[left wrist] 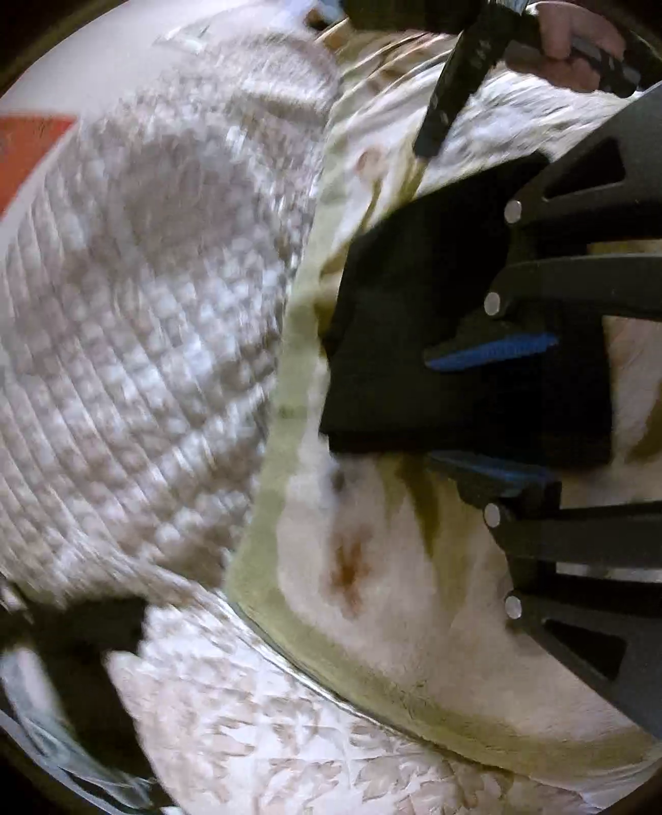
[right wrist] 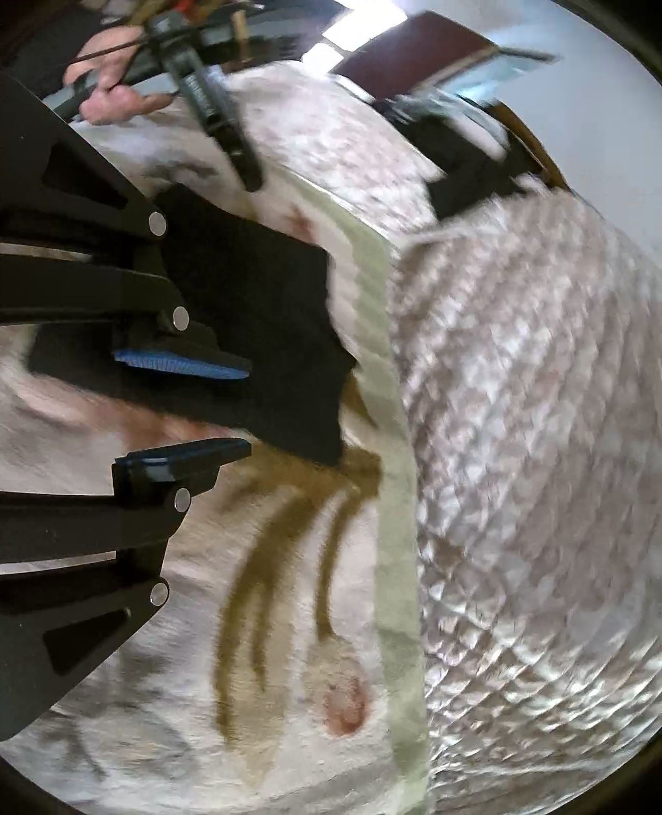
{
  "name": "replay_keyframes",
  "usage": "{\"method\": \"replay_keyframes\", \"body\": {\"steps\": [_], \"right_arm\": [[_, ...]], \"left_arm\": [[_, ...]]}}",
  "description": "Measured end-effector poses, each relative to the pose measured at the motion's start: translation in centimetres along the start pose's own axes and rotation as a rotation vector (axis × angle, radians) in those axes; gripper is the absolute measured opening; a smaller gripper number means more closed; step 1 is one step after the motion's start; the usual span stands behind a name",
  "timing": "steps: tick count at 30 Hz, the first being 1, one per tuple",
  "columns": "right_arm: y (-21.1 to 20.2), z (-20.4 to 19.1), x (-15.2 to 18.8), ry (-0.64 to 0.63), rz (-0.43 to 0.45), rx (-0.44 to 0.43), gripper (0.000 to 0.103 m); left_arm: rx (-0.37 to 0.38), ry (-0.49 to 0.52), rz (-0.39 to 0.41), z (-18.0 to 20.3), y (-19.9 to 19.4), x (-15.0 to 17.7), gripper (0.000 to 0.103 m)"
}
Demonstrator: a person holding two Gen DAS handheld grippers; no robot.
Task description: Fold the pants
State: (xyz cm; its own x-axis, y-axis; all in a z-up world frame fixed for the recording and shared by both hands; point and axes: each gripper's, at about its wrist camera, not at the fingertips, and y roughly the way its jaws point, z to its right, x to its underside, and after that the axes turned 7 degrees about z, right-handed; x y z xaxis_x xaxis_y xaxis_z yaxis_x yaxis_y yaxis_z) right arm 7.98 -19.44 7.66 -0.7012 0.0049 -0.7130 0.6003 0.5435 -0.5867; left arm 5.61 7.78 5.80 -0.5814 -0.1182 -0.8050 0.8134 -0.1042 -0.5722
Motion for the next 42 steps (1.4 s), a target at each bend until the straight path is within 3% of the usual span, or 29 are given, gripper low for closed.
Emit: {"method": "replay_keyframes", "body": {"steps": [3, 6, 12, 17, 21, 27, 29, 32, 39, 42], "right_arm": [[0.4, -2.4, 2.8, -0.126, -0.069, 0.021, 0.024], [0.9, -3.2, 4.5, -0.22, -0.093, 0.073, 0.024], [-2.0, -4.3, 4.3, -0.231, -0.038, 0.059, 0.024], [-2.2, -4.5, 5.8, -0.21, -0.08, 0.052, 0.024], [-3.9, -4.3, 6.7, -0.17, -0.06, 0.055, 0.025], [-4.6, -4.6, 7.9, -0.187, -0.062, 0.093, 0.038], [-4.4, -4.4, 8.2, -0.198, -0.064, 0.113, 0.045], [-4.1, -4.3, 8.5, -0.208, -0.067, 0.121, 0.045], [-2.8, -3.1, 9.5, -0.19, -0.107, 0.14, 0.045], [-2.7, -3.2, 9.7, -0.206, -0.096, 0.143, 0.049]], "left_arm": [[0.021, 0.054, -0.043, 1.6, -0.1, 2.1, 0.036], [-0.014, 0.085, -0.115, 1.9, 1.2, 4.0, 0.035], [-0.041, 0.075, -0.069, 2.3, -1.2, 4.0, 0.035], [-0.036, 0.067, -0.058, 3.1, -2.8, 5.0, 0.035], [-0.042, 0.033, -0.061, 3.3, -3.9, 6.3, 0.036], [-0.048, 0.031, -0.132, 3.8, -3.2, 8.3, 0.036], [-0.067, 0.045, -0.136, 3.9, -3.1, 8.5, 0.04], [-0.08, 0.041, -0.131, 3.7, -2.9, 8.7, 0.048], [-0.109, 0.057, -0.149, 3.6, -1.8, 9.3, 0.054], [-0.1, 0.077, -0.155, 4.0, -1.4, 9.6, 0.064]]}}
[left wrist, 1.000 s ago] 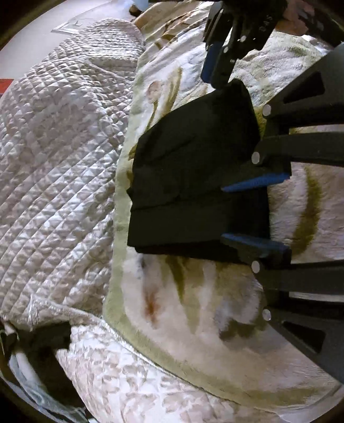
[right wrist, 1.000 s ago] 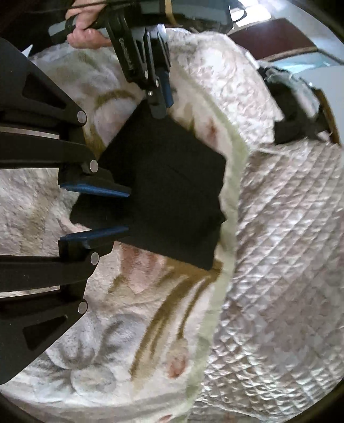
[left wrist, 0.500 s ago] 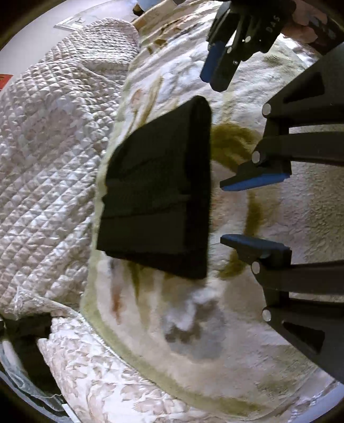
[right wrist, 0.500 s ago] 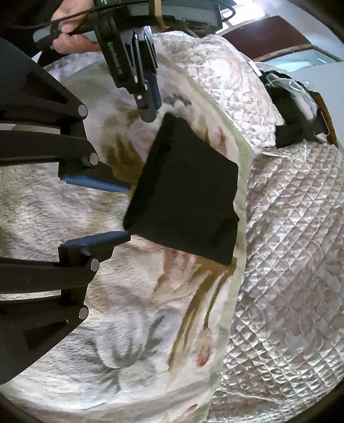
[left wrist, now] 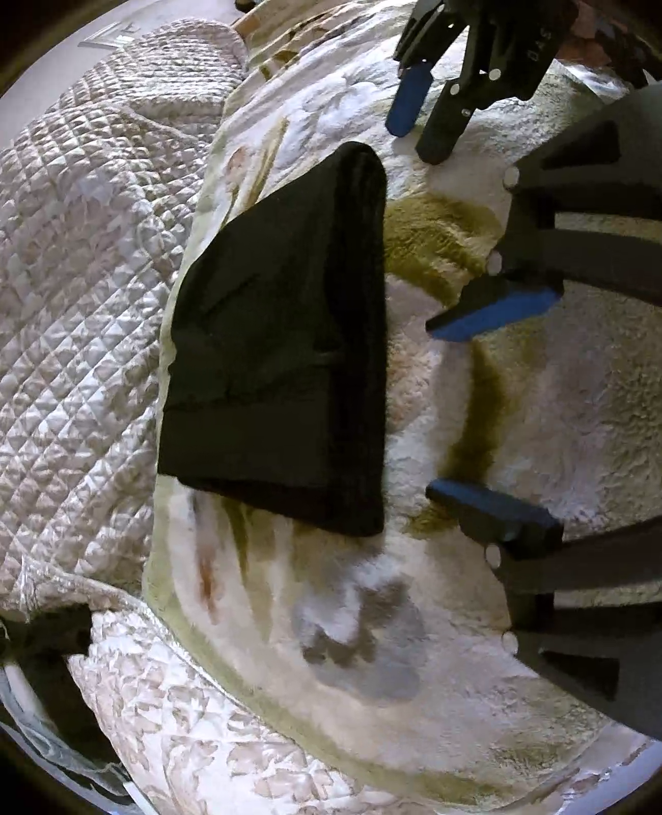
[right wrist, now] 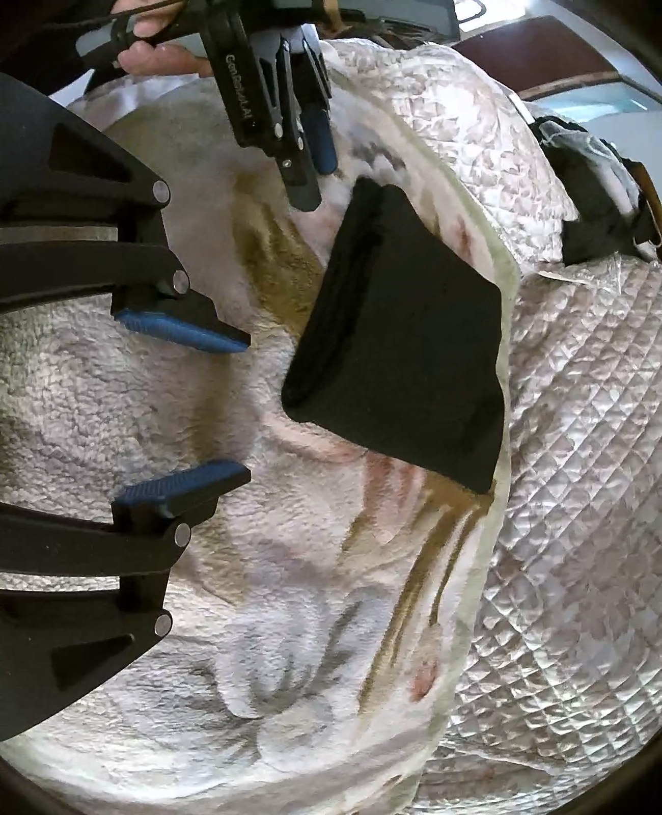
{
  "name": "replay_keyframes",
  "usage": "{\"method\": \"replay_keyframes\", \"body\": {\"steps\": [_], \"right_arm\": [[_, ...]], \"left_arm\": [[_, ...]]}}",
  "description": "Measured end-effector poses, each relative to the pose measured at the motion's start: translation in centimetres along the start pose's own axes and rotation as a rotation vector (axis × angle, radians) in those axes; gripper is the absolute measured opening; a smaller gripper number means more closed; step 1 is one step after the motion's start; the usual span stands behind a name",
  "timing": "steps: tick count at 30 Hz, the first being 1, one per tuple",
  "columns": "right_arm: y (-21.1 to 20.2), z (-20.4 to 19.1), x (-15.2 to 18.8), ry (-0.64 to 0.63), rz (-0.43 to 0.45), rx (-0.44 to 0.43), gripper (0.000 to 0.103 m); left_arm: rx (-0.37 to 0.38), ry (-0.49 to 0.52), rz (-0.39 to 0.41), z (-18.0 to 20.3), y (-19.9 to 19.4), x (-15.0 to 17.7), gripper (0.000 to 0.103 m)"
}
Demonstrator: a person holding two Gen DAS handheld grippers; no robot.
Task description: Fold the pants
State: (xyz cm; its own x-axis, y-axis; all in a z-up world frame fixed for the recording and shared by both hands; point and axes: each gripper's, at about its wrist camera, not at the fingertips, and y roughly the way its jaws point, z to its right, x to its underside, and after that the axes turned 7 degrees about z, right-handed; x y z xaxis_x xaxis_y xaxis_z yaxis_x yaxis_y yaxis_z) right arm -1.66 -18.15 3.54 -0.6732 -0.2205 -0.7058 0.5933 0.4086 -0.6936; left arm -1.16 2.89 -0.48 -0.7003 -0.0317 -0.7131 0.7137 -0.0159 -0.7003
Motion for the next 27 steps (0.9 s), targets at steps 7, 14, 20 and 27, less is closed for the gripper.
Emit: {"method": "replay_keyframes", "body": {"steps": [7, 14, 20, 27], "right_arm": [[0.19, -0.18, 0.22, -0.011, 0.019, 0.008, 0.054], [0.2, -0.32, 0.27, -0.017, 0.023, 0.012, 0.056], [0.21, -0.25, 0.29, -0.019, 0.022, 0.011, 0.056], [0.23, -0.23, 0.31, -0.02, 0.022, 0.011, 0.057]], "left_arm": [[-0.005, 0.013, 0.013, 0.37, 0.25, 0.11, 0.073], [-0.013, 0.021, 0.013, 0.47, 0.39, 0.05, 0.075], [-0.017, 0.025, 0.01, 0.51, 0.5, 0.1, 0.075], [-0.017, 0.025, 0.01, 0.51, 0.51, 0.1, 0.076]]}}
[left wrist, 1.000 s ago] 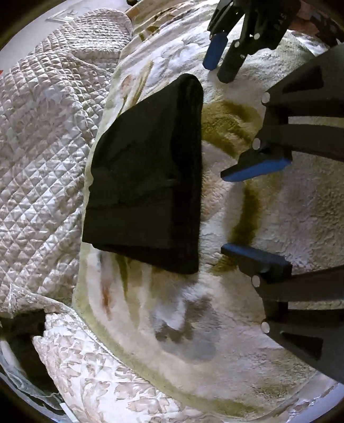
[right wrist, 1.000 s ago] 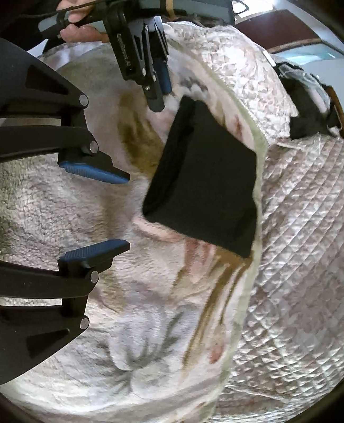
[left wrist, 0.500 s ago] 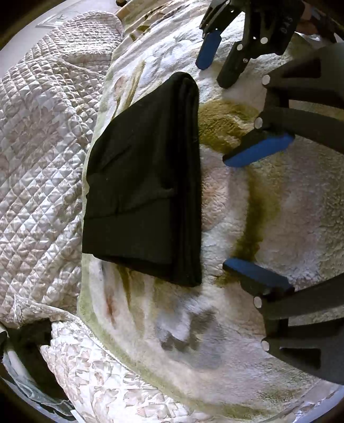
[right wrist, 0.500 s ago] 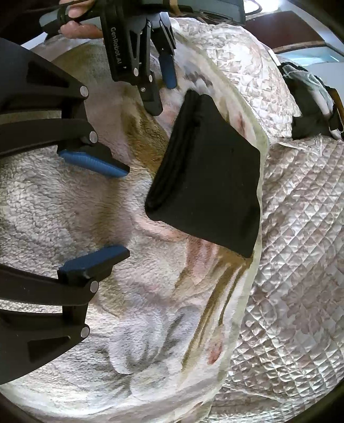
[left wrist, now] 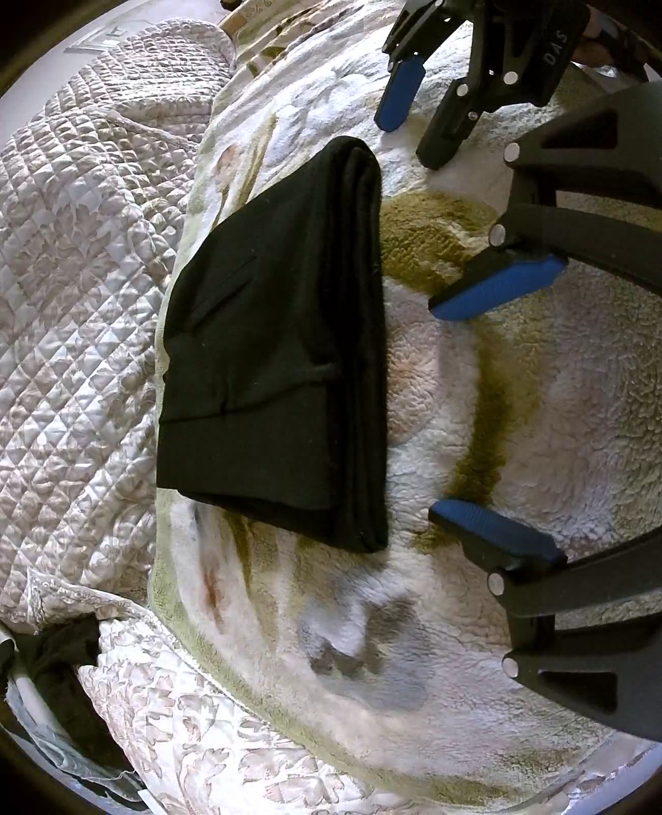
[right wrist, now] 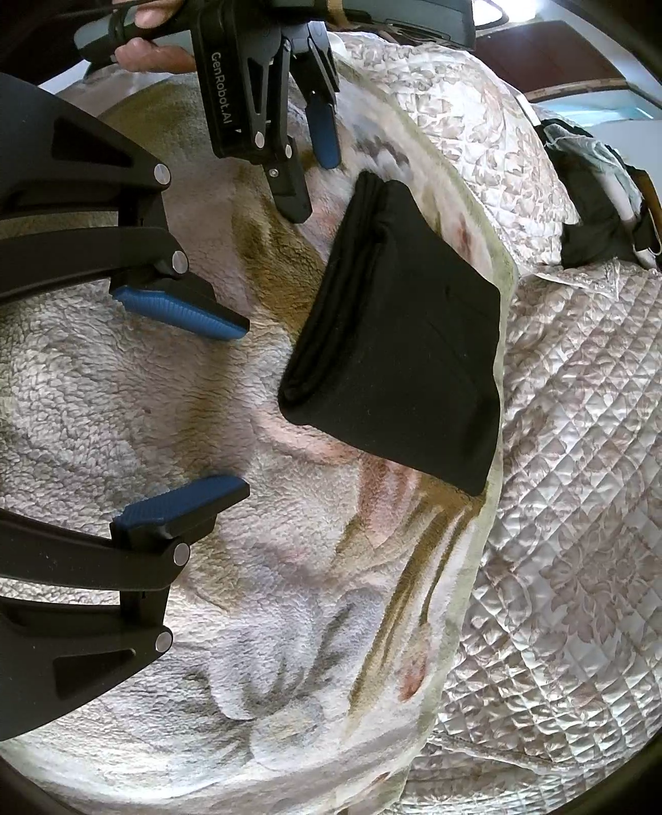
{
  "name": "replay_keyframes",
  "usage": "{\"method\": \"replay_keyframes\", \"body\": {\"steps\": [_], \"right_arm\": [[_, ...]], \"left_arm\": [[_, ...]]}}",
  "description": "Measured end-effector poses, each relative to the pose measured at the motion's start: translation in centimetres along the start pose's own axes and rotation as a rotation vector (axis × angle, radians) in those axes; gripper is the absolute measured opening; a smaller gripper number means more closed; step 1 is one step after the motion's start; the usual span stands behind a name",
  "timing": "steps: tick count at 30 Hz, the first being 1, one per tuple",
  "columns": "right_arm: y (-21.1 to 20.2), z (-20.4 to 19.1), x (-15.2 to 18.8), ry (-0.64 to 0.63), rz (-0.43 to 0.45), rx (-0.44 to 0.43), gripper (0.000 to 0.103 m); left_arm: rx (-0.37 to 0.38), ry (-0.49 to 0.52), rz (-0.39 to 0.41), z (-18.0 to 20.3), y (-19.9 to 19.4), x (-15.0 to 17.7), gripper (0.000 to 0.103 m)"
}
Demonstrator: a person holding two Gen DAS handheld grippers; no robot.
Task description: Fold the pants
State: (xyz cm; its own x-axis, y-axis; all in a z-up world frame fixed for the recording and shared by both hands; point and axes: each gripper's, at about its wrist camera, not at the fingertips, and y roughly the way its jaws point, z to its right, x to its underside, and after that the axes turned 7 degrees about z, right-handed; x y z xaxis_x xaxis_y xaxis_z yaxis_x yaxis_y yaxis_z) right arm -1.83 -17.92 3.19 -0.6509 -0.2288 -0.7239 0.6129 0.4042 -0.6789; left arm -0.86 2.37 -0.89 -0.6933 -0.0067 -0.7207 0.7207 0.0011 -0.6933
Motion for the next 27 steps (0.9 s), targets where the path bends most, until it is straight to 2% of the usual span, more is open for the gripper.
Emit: {"method": "replay_keyframes", "body": {"steps": [27], "right_arm": [[-0.01, -0.01, 0.01, 0.0, 0.001, 0.001, 0.057]], "left_arm": [[-0.009, -0.004, -0.012, -0.04, 0.12, 0.03, 0.077]]}}
